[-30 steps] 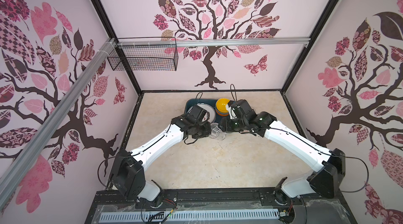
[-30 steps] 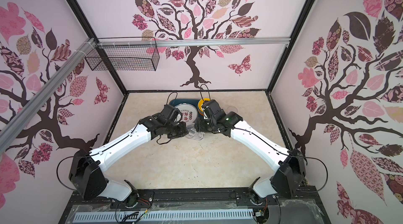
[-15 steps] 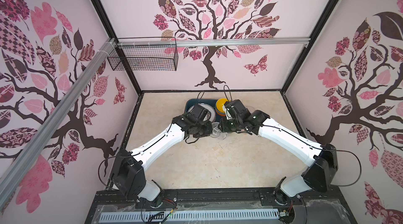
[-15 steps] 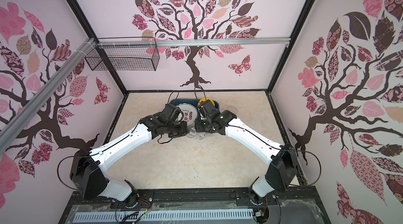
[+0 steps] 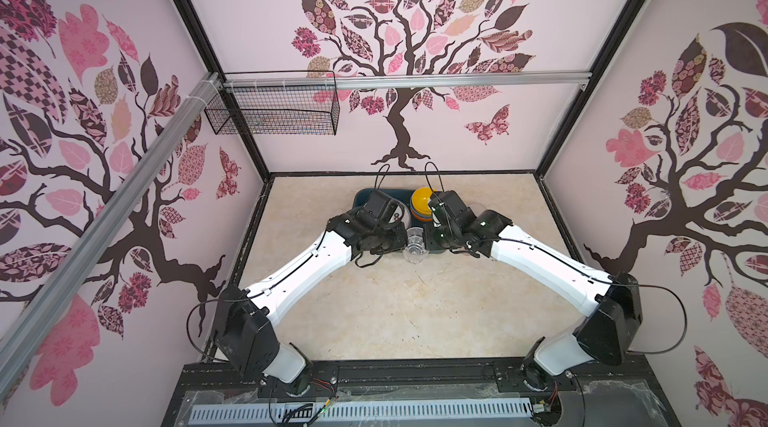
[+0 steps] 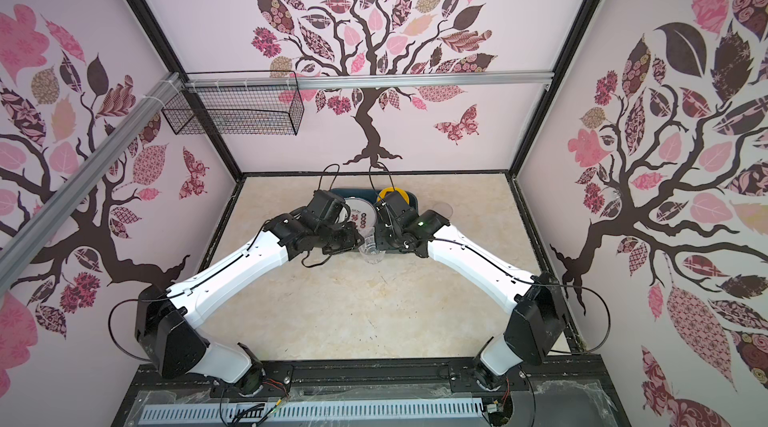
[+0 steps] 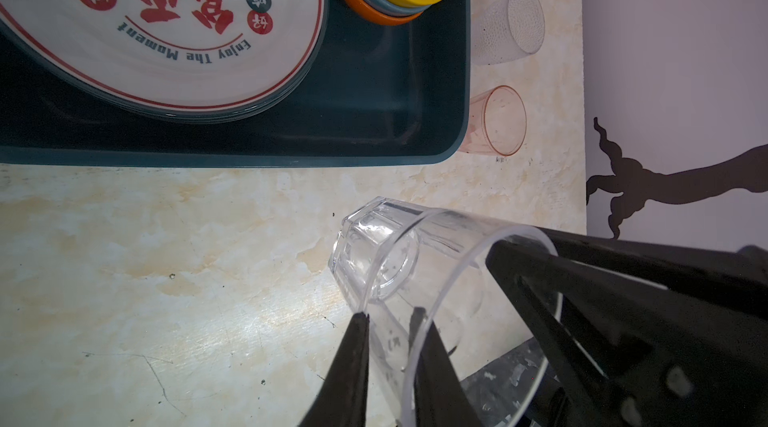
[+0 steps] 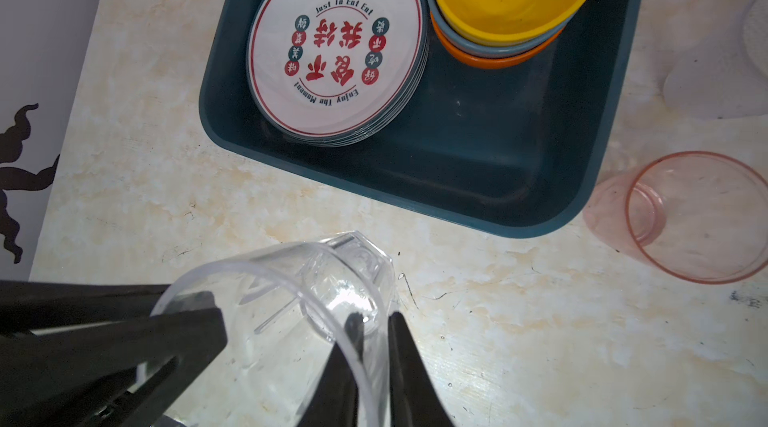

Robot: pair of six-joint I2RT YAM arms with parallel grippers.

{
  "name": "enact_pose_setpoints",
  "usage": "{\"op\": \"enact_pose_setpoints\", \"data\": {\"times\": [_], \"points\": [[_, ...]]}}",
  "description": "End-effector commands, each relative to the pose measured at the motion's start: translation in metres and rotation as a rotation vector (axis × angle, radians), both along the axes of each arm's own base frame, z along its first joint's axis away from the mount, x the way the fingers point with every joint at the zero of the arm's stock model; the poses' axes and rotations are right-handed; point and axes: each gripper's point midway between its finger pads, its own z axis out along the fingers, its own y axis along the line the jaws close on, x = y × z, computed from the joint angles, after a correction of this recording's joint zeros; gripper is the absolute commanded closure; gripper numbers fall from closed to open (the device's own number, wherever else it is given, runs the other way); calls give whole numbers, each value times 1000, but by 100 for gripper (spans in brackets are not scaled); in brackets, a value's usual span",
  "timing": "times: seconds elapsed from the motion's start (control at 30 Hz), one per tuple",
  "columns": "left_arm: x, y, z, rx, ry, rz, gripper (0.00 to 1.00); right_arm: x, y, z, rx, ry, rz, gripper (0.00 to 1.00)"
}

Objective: Place the mixed dishes into the plastic bin
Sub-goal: 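Grip the clear tumbler with the right gripper and open the left gripper, then carry the clear tumbler into the bin beside the bowls with the right gripper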

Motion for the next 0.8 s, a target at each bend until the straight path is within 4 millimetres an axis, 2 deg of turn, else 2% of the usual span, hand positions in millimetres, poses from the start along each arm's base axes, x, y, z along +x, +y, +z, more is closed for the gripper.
{"op": "enact_pose_setpoints", "data": {"times": [0.0,0.2,0.43,0.67,0.77], "points": [[9,-4,32,-54,-68,16,76,10,-12,3,-57,-39,-46,90],[7,8,36,-49,-78,40,67,23,-19,14,-53,-89,-75,93],[4,33,39,-65,-95,93,56,40,-30,21,-45,-109,-109,95],[-2,55,36,-92,-97,121,40,61,-50,16,-43,-106,-168,96],[-6,62,33,-98,-99,126,37,68,-56,12,-53,-102,-185,96]]}}
